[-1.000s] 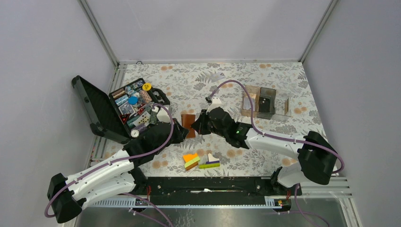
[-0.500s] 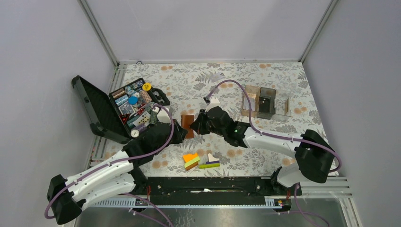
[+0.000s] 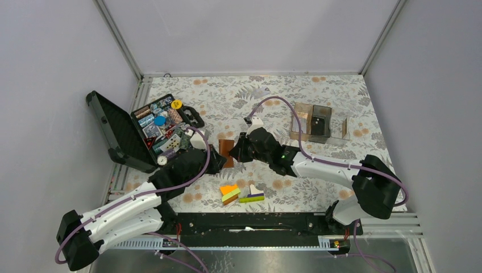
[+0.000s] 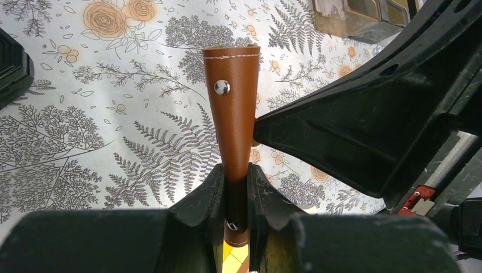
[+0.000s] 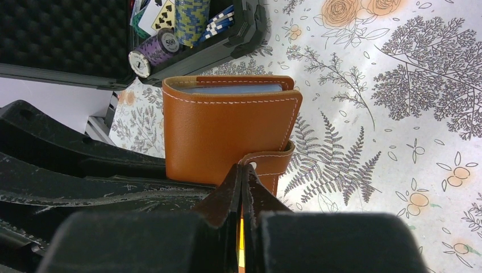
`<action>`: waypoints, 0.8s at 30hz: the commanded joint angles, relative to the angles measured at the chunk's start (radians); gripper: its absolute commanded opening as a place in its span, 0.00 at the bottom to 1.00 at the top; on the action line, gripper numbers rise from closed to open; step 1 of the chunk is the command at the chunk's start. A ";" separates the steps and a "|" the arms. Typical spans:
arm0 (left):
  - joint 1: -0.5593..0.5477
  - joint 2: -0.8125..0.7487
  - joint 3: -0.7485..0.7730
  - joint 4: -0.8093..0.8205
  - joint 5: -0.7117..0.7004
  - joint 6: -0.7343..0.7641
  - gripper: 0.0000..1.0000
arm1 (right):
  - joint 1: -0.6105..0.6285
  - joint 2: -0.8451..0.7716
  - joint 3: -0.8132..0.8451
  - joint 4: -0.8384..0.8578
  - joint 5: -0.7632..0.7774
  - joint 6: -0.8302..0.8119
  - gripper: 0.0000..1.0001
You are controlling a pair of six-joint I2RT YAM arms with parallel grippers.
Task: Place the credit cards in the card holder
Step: Close the card holder at the center of the board.
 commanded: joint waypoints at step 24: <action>-0.027 -0.004 -0.003 0.414 0.350 -0.010 0.00 | 0.021 0.032 0.042 0.204 -0.214 0.080 0.00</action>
